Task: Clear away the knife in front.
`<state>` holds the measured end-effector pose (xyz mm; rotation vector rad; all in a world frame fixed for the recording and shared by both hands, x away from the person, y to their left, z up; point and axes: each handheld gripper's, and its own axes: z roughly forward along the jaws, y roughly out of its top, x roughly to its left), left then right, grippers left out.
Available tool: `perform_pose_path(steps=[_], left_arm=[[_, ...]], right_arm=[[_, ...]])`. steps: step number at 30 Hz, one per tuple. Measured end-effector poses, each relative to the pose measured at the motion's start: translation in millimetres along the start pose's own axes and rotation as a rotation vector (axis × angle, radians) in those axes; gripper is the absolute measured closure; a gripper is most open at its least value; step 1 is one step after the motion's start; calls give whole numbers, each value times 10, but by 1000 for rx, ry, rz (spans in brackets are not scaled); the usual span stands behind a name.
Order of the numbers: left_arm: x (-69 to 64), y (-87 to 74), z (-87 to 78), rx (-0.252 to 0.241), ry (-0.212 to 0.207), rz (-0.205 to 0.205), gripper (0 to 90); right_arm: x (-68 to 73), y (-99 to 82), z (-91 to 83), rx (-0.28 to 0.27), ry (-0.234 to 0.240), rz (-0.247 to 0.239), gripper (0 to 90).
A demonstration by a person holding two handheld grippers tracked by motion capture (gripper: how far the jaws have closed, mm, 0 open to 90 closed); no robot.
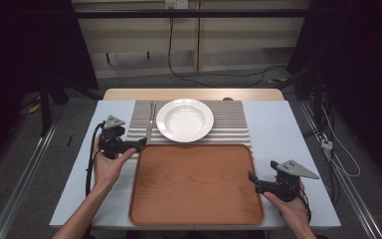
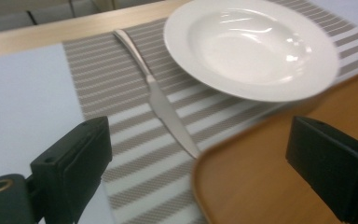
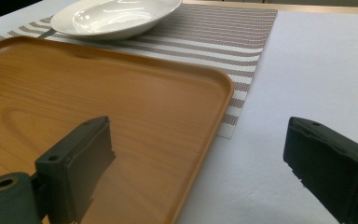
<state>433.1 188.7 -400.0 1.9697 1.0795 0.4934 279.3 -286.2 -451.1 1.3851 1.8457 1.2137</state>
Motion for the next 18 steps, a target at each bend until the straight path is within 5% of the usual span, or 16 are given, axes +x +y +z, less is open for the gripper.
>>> perform_pose_path(steps=[18], left_arm=[[170,393,453,62,76,-3,90]], right_arm=[[20,3,6,10,10,-14,77]])
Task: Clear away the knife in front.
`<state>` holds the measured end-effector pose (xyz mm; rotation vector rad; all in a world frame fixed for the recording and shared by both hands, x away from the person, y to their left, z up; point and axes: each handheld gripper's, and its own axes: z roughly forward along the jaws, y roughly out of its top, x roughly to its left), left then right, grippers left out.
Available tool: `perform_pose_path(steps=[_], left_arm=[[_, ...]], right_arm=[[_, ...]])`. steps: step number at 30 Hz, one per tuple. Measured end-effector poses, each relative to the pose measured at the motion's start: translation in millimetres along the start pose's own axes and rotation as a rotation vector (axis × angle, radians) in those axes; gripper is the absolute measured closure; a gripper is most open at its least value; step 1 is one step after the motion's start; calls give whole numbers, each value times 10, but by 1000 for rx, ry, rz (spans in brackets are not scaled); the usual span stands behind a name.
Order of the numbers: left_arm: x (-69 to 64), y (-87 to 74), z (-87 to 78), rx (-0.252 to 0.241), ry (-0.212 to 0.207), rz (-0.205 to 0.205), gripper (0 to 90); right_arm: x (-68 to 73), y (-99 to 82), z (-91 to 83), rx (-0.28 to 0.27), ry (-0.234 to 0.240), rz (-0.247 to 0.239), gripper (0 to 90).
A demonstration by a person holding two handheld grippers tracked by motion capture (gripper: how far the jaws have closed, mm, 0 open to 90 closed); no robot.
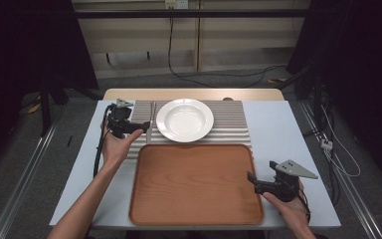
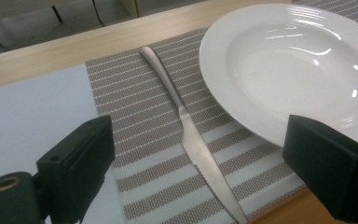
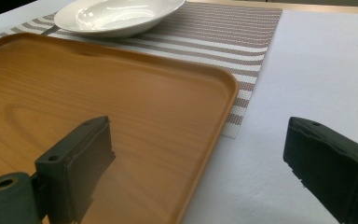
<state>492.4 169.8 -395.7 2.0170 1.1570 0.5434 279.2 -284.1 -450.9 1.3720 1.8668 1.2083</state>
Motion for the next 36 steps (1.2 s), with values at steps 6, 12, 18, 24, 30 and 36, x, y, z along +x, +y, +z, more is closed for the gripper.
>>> perform_pose_path(steps=[6,12,18,24,30,36], left_arm=[[70,42,194,39,25,9,133],[155,117,387,75,28,-13,187],[200,224,577,98,36,-33,218],[252,236,804,123,18,-86,291],[304,258,990,163,43,-117,404],[295,240,1086,170,23,-136,492]], right_arm=[[-5,0,3,3,1,2,77],[2,0,9,6,3,0,78],[-4,-3,10,9,5,1,79],[3,-4,12,15,9,0,81],[-5,-5,12,13,9,3,82],[-9,-9,15,15,13,4,83]])
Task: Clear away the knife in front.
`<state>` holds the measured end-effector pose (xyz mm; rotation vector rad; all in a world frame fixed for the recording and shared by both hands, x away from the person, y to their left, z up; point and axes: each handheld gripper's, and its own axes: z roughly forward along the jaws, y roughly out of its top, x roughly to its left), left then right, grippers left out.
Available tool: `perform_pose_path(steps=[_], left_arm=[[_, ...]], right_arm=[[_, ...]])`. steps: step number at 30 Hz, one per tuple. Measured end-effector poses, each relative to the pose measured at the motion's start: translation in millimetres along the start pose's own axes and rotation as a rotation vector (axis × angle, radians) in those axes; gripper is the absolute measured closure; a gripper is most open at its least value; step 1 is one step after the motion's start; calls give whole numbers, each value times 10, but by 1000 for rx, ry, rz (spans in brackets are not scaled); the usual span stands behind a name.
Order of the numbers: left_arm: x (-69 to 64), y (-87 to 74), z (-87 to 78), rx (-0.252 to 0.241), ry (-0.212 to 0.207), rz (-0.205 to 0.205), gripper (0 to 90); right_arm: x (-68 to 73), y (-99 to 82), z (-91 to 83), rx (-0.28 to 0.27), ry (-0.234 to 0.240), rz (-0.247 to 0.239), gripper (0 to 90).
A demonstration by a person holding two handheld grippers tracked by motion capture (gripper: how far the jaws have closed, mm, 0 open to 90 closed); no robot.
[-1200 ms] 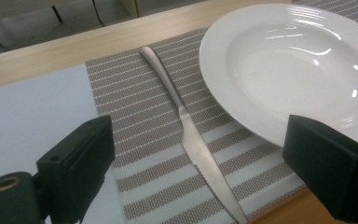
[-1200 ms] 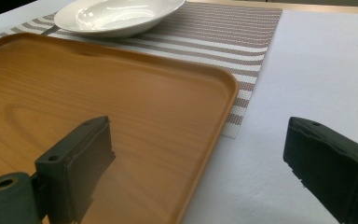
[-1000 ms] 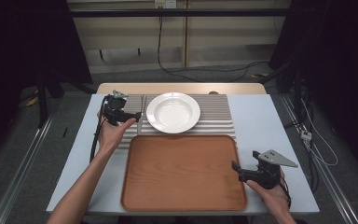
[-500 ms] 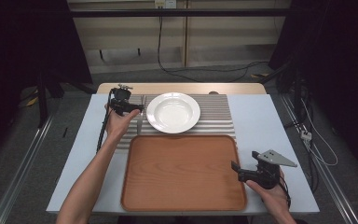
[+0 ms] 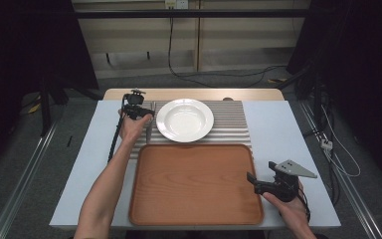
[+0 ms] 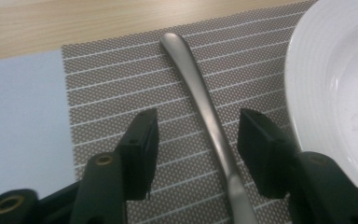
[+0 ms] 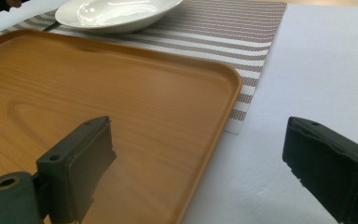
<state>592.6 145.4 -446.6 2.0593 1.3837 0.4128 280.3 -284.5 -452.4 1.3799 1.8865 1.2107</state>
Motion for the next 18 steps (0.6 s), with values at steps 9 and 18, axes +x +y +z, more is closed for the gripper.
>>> perform_pose_path(steps=[9,18], left_arm=[[-68,27,106,48,-8,15,667],[-101,56,144,74,2,22,709]], right_arm=[[6,1,-2,2,3,0,83],[0,0,-3,0,4,1,83]])
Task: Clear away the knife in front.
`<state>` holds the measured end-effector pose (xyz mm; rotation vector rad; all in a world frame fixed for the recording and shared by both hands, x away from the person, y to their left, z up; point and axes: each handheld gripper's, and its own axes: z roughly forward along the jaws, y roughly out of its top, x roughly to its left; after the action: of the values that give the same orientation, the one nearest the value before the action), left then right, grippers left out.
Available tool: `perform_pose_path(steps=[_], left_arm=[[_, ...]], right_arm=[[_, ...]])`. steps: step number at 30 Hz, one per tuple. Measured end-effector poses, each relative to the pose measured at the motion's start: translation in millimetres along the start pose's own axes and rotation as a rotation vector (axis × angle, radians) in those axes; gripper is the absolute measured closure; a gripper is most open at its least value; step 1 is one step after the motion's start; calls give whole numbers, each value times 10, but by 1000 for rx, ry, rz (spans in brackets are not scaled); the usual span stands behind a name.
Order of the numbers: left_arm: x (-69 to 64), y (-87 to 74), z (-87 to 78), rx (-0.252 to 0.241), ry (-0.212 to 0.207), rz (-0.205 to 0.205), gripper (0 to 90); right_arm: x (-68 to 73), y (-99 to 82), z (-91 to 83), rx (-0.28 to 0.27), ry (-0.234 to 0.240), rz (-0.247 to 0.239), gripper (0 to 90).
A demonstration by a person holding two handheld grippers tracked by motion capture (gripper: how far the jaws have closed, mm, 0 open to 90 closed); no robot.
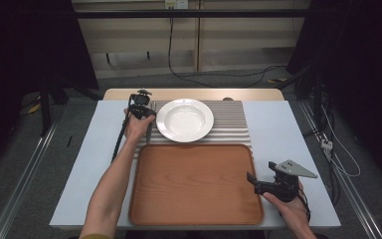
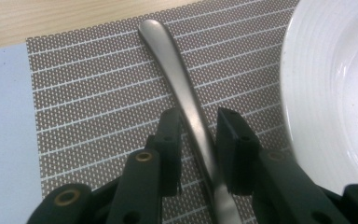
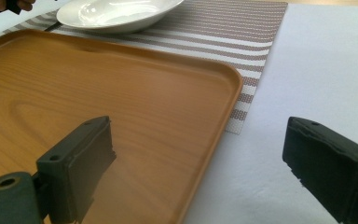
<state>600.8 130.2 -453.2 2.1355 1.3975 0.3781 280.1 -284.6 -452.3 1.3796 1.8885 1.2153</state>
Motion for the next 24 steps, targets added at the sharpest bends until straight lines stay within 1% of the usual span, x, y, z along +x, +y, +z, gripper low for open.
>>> perform_pose_path(steps=[2,3,4,5,9,10,11,12,14,16,17,19,20,21,24], left_arm=[[0,7,0,6,3,-4,719],[-1,10,-3,11,-6,-8,719],[-12,16,-4,17,-1,-2,745],[-18,18,-3,18,3,-8,745],[5,49,-5,44,-14,-14,752],[-2,58,-2,48,-12,-16,755],[-11,67,-2,56,-6,-8,778],[-24,70,1,56,4,-10,795],[-13,77,1,62,-9,0,797],[13,74,-4,65,-25,-12,798],[16,73,-4,65,-24,-10,799],[22,77,-11,76,-28,8,799],[26,75,-12,75,-31,2,799],[37,75,-16,78,-38,5,798],[27,72,-10,74,-30,6,795]], right_arm=[[2,0,-1,0,1,-1,83],[2,0,-1,0,1,-1,83],[3,0,-1,2,2,0,83],[3,1,-1,0,1,0,83],[2,0,1,1,2,0,83],[2,0,-1,1,2,0,83],[5,0,-5,0,2,4,83],[5,0,-7,0,0,4,83],[3,-1,-7,0,0,3,83],[1,-2,-9,-2,0,6,83],[-1,-2,-9,-1,0,5,83],[-2,-3,-9,2,-1,7,83],[-3,-3,-6,2,0,7,83],[-4,-3,-5,2,-1,6,83],[-2,-3,-4,2,0,6,83]])
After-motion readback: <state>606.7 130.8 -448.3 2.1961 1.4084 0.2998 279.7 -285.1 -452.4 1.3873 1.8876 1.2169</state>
